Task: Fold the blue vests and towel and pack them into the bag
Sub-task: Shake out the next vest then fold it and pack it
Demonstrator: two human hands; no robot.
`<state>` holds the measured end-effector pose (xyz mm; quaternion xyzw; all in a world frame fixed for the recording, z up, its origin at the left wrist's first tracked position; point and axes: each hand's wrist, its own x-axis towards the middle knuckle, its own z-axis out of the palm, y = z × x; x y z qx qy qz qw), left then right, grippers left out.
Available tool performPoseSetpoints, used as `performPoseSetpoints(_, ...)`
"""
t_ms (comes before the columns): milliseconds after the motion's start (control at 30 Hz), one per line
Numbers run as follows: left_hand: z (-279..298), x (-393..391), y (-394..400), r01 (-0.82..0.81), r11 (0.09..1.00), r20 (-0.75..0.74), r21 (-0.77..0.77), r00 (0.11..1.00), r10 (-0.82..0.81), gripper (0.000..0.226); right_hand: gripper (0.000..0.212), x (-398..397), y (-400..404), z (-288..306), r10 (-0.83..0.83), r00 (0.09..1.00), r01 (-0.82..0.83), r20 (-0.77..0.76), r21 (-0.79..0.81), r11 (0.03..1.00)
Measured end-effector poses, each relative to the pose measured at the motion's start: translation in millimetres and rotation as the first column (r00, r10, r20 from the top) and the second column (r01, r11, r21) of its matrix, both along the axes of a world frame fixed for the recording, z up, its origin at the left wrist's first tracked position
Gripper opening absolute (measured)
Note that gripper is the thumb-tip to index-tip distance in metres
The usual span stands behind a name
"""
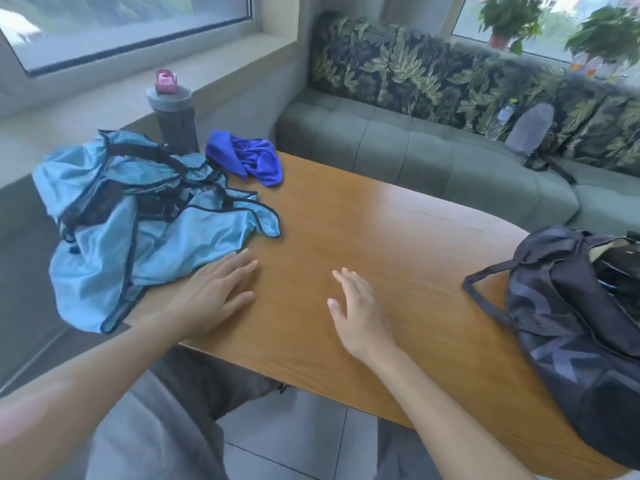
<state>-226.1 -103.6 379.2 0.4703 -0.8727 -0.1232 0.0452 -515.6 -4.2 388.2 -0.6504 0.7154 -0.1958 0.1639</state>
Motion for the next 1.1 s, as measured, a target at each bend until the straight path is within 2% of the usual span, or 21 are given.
performPoseSetpoints(100,-14,-1,3,-0.038,0.999,-0.042,-0.018,0.998,0.037,0.072,0.055,8,-6,-13,0.020,0.998,-0.017,-0.057,0.039,0.999)
performPoseSetpoints(200,-17,-2,2,-0.056,0.998,-0.074,-0.037,0.996,0.053,0.073,0.052,14,-5,-29,-0.010,0.988,0.007,-0.151,-0.018,1.000)
performPoseSetpoints(333,-21,-2,1,-0.068,0.996,-0.092,-0.062,0.994,0.062,0.071,0.049,15,-6,-38,-0.047,0.984,0.033,-0.173,-0.085,0.996)
performPoseSetpoints(533,-24,-1,1,-0.066,0.994,-0.100,-0.084,0.993,0.058,0.071,0.046,38,-38,-40,-0.205,0.950,0.174,-0.237,-0.144,0.974)
performPoseSetpoints(600,-25,0,1,-0.070,0.993,-0.102,-0.095,0.993,0.060,0.071,0.050,52,-61,-36,-0.167,0.961,0.150,-0.220,-0.090,0.985)
performPoseSetpoints(667,-26,0,1,-0.070,0.992,-0.094,-0.107,0.994,0.060,0.069,0.056,61,-86,-29,-0.070,0.975,0.053,-0.210,-0.084,0.995)
performPoseSetpoints(767,-28,-1,1,-0.070,0.990,-0.097,-0.126,0.994,0.058,0.068,0.064,74,-131,-19,0.183,0.952,-0.220,-0.244,-0.133,0.966)
performPoseSetpoints(867,-29,-1,1,-0.072,0.988,-0.100,-0.140,0.993,0.058,0.068,0.059,92,-167,-20,0.403,0.891,-0.428,-0.208,-0.088,0.900)
performPoseSetpoints(967,-27,-2,2,-0.077,0.986,-0.108,-0.150,0.992,0.061,0.067,0.043,101,-181,-28,0.421,0.897,-0.435,-0.131,-0.104,0.894)
performPoseSetpoints(1100,-23,-3,7,-0.133,0.972,-0.134,-0.191,0.985,0.109,0.075,0.041,95,-174,-30,0.341,0.937,-0.347,-0.071,-0.106,0.932)
